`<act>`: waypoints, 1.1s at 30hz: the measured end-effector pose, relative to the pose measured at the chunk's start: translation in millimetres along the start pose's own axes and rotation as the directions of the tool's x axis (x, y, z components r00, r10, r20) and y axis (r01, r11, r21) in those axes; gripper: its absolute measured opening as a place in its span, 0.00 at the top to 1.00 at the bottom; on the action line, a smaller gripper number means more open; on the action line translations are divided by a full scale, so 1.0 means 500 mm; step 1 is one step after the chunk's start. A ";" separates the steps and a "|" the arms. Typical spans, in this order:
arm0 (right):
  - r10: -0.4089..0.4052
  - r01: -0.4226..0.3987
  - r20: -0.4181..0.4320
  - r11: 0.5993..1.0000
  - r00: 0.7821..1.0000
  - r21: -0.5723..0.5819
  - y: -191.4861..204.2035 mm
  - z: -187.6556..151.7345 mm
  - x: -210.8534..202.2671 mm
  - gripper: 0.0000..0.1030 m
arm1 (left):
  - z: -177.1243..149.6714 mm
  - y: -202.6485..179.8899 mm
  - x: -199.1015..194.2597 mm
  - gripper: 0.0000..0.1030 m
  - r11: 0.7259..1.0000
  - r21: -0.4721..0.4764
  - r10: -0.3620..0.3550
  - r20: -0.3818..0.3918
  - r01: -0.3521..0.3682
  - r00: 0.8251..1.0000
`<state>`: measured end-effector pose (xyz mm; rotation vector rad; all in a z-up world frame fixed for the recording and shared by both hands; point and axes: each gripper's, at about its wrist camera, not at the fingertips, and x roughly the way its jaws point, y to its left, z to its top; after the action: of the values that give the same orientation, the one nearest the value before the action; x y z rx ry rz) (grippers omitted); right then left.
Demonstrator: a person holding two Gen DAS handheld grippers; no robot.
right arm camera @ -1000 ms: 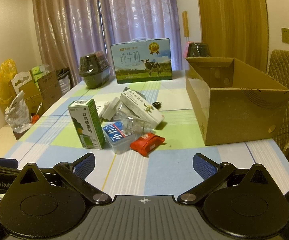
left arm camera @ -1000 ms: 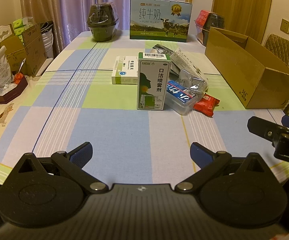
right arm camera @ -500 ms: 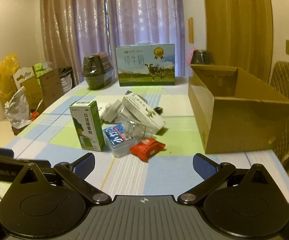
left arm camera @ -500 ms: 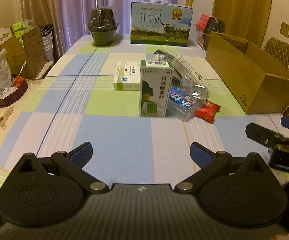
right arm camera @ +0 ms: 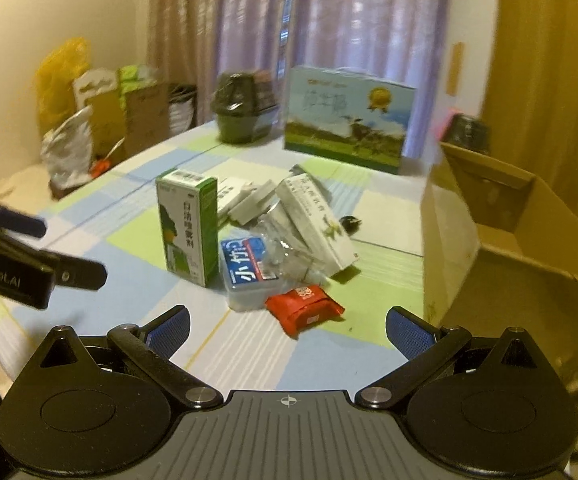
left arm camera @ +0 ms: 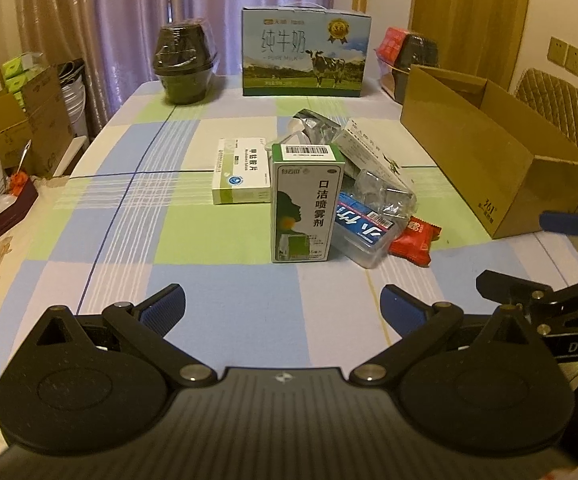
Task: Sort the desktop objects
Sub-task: 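Move both tools toward the cluster of items on the table, then grasp the red snack packet with the right tool while the left tool grasps the green spray box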
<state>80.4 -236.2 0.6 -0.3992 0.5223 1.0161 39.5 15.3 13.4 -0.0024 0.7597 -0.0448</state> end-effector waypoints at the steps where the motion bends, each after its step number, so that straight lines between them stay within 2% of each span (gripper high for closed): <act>1: 0.007 -0.007 -0.007 1.000 1.000 -0.008 -0.006 0.002 0.008 0.02 | 0.003 0.000 0.007 0.01 1.000 0.009 -0.008 0.000 0.008 1.000; 12: 0.082 -0.098 -0.113 0.985 0.990 -0.144 -0.053 0.007 0.132 0.02 | 0.035 0.003 0.112 0.01 0.993 0.104 -0.059 -0.037 0.062 0.998; 14: 0.091 -0.111 -0.124 0.980 0.988 -0.163 -0.056 0.010 0.153 0.04 | 0.037 0.005 0.132 0.01 0.991 0.115 -0.068 -0.041 0.073 0.997; 18: 0.108 -0.139 -0.159 0.970 0.981 -0.201 -0.059 0.018 0.200 0.15 | 0.042 0.004 0.166 0.01 0.984 0.151 -0.084 -0.056 0.092 0.995; 22: 0.126 -0.162 -0.202 0.971 0.971 -0.175 -0.073 0.024 0.244 0.25 | 0.041 0.003 0.188 0.01 0.980 0.163 -0.104 -0.055 0.112 0.993; 29: 0.163 -0.204 -0.247 0.968 0.955 -0.149 -0.087 0.022 0.284 0.28 | 0.038 0.007 0.222 0.04 0.981 0.145 -0.121 -0.074 0.130 0.990; 32: 0.185 -0.222 -0.251 0.967 0.950 -0.128 -0.091 0.027 0.296 0.29 | 0.043 0.009 0.232 0.08 0.983 0.134 -0.121 -0.060 0.128 0.991; 33: 0.190 -0.224 -0.254 0.968 0.948 -0.113 -0.093 0.029 0.299 0.33 | 0.046 0.009 0.235 0.11 0.984 0.129 -0.120 -0.057 0.127 0.991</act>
<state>187.6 -146.4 -71.5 -0.6089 0.7256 1.2199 140.6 14.4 -51.2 0.0782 0.8034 -0.2141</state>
